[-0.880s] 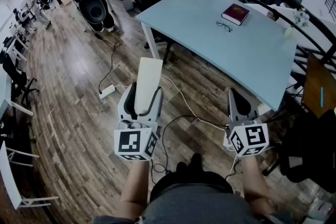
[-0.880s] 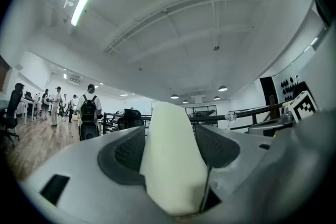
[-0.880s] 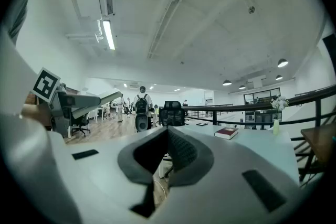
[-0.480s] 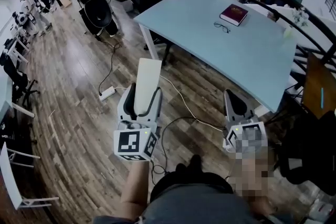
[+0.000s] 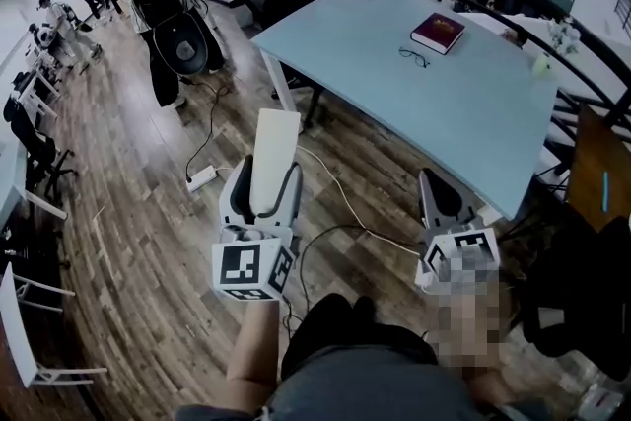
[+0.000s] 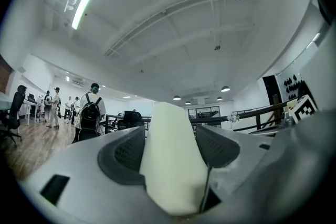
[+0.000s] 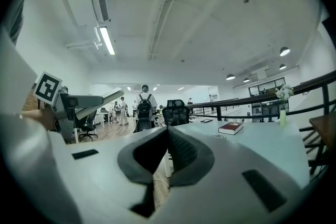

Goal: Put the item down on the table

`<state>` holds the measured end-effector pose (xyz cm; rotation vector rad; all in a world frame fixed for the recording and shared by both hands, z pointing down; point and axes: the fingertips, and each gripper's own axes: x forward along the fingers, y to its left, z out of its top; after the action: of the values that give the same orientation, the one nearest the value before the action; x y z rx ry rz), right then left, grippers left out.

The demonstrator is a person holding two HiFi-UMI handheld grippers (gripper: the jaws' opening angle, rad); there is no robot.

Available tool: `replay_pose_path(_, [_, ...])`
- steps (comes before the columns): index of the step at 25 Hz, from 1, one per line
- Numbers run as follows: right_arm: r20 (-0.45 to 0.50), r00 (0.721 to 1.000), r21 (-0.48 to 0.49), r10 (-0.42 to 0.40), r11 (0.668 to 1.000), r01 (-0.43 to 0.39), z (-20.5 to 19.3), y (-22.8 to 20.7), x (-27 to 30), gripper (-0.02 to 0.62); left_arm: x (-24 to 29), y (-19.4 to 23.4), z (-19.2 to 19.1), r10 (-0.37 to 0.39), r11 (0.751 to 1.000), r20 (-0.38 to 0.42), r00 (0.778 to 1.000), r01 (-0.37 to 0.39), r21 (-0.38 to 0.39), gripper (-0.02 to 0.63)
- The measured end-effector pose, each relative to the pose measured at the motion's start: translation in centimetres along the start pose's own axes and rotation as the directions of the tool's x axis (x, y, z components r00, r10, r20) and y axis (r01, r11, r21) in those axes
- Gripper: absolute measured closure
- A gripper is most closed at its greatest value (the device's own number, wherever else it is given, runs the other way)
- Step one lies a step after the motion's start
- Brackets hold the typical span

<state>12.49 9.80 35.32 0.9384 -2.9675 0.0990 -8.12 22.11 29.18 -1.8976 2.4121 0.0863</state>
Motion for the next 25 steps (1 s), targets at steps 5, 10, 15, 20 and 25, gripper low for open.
replay_pose_path(5, [0.002,1.000,0.011,0.004,1.000,-0.004,0.0,-0.9,0.6,0.592,0.9,-0.2,0.0,0.006,1.000,-0.007,1.000,-0.006,0.006,0.301])
replay_pose_path(10, [-0.001,1.000,0.018,0.000,1.000,0.001,-0.4,-1.8,1.8,0.592,2.7,-0.1,-0.6,0.002,1.000,-0.010,1.000,-0.002,0.011,0.301])
replay_pose_path(15, [-0.017,1.000,0.020,-0.012,1.000,0.013,-1.0,-2.8,3.5,0.592,5.2,0.2,-1.3,-0.013,1.000,-0.016,1.000,0.013,0.005,0.301])
replay_pose_path(20, [-0.028,0.999,0.028,-0.023,0.999,0.024,-1.2,-3.7,6.3,0.592,8.7,1.2,-2.2,-0.035,0.999,-0.024,0.999,0.035,-0.011,0.301])
replay_pose_path(25, [-0.048,0.998,0.030,-0.031,0.999,0.032,-1.8,-4.8,10.0,0.592,13.0,2.4,-3.1,-0.052,0.998,-0.025,0.998,0.051,-0.026,0.301])
